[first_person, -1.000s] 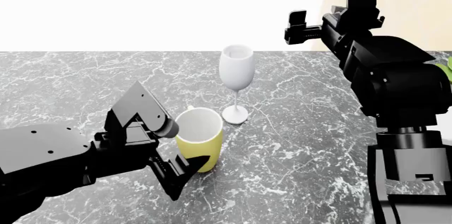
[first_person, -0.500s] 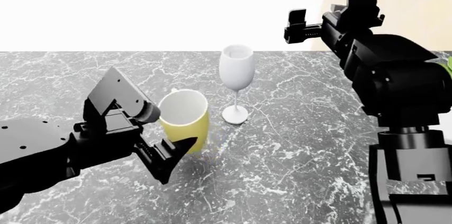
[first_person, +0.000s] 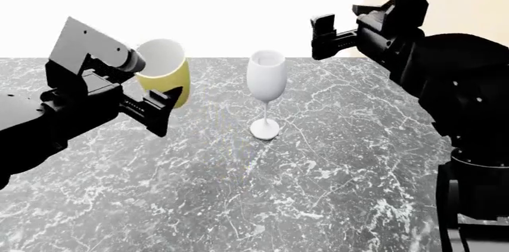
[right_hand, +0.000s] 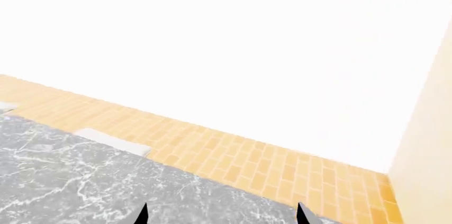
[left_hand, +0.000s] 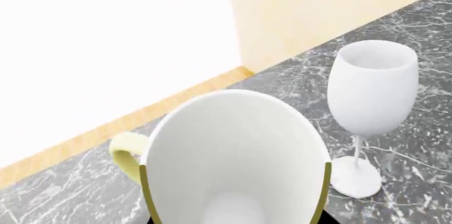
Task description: Pick the cup and wine glass and place them in the sink. Then turn on the water.
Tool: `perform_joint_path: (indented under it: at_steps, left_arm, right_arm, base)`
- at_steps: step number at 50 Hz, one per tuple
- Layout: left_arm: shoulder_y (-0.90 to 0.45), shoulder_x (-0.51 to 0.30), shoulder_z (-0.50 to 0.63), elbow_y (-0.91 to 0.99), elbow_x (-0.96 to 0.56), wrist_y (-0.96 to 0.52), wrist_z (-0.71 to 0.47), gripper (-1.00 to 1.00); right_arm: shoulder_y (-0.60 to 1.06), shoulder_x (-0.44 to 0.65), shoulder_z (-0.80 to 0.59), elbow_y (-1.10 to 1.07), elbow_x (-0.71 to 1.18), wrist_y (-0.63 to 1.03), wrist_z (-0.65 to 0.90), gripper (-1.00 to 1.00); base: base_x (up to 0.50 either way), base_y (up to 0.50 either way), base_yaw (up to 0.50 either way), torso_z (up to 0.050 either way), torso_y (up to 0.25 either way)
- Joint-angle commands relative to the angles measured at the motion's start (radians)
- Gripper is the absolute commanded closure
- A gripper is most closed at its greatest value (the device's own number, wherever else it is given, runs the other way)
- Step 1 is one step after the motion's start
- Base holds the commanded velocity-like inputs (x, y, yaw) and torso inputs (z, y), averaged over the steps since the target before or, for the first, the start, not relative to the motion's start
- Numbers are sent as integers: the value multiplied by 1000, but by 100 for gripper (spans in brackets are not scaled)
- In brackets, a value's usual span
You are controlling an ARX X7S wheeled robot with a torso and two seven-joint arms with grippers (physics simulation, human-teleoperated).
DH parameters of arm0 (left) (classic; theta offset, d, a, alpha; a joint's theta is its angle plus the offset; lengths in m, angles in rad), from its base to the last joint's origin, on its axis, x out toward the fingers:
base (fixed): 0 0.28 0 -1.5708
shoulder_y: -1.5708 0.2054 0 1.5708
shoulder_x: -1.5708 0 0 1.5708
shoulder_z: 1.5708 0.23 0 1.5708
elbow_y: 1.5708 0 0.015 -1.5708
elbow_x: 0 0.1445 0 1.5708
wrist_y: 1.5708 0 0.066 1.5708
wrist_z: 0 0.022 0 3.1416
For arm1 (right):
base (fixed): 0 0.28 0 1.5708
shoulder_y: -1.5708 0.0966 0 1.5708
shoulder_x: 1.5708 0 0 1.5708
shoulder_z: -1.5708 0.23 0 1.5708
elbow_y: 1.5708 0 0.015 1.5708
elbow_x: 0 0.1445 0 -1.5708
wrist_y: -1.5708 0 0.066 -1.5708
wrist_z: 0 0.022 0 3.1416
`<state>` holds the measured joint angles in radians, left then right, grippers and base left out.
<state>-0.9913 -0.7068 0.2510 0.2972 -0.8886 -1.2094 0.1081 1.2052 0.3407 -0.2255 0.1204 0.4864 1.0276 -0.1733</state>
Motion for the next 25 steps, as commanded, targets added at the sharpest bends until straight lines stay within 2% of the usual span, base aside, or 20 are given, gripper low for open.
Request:
perform_joint_path:
  at_steps: [1, 25]
  left_arm:
    - [-77, 11, 15, -84, 76, 19, -65, 100]
    - [-100, 8, 35, -116, 101, 32, -71, 100]
  right_arm:
    - [2, 50, -19, -157, 105, 160, -77, -100]
    - [65, 90, -38, -278, 234, 349, -136, -100]
  base:
    - [0, 0, 0, 0, 0]
    - [0, 0, 0, 0, 0]
